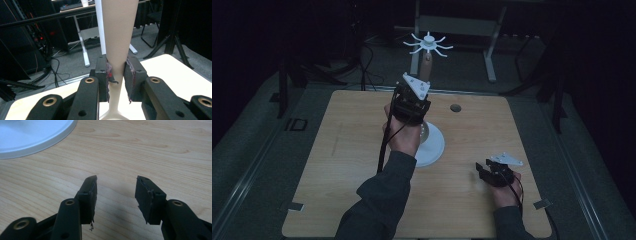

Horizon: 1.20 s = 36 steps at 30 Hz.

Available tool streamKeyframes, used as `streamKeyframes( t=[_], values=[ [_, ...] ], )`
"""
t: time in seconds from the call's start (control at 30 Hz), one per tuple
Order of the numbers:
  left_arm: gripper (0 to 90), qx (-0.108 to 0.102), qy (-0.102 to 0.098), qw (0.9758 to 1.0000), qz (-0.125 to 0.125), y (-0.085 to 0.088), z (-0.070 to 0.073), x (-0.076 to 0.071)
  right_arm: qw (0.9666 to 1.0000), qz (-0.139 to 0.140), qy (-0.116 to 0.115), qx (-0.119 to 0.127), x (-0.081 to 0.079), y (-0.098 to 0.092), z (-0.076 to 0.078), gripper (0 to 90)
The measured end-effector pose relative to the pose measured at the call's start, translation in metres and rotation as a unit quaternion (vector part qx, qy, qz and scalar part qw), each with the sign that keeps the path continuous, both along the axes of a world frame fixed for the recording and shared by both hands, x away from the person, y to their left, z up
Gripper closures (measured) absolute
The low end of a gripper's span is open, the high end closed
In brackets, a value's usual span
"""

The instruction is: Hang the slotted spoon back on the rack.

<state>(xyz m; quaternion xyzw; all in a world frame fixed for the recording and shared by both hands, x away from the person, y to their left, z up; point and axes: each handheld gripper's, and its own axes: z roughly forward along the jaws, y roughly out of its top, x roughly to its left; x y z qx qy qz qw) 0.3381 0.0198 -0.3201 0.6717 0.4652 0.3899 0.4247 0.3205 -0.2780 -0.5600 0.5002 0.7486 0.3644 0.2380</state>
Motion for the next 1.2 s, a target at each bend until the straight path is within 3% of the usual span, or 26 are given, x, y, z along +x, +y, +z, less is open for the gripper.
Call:
streamKeyframes(
  t=[0.63,0.83,1.2],
  values=[
    [74.5,0.003,0.017,0.9998,0.001,0.001,-0.003,0.014,1.0000,0.001,0.001,-0.001,0.000,0.001,-0.001,52.1],
    [74.0,0.005,0.015,0.9999,0.000,0.001,-0.004,0.015,1.0000,0.001,0.001,-0.003,-0.001,0.001,-0.001,52.0],
    [64.4,-0.003,0.012,0.9994,-0.033,0.002,-0.003,0.007,1.0000,0.002,0.002,-0.005,-0.001,0.002,-0.001,52.0]
  ],
)
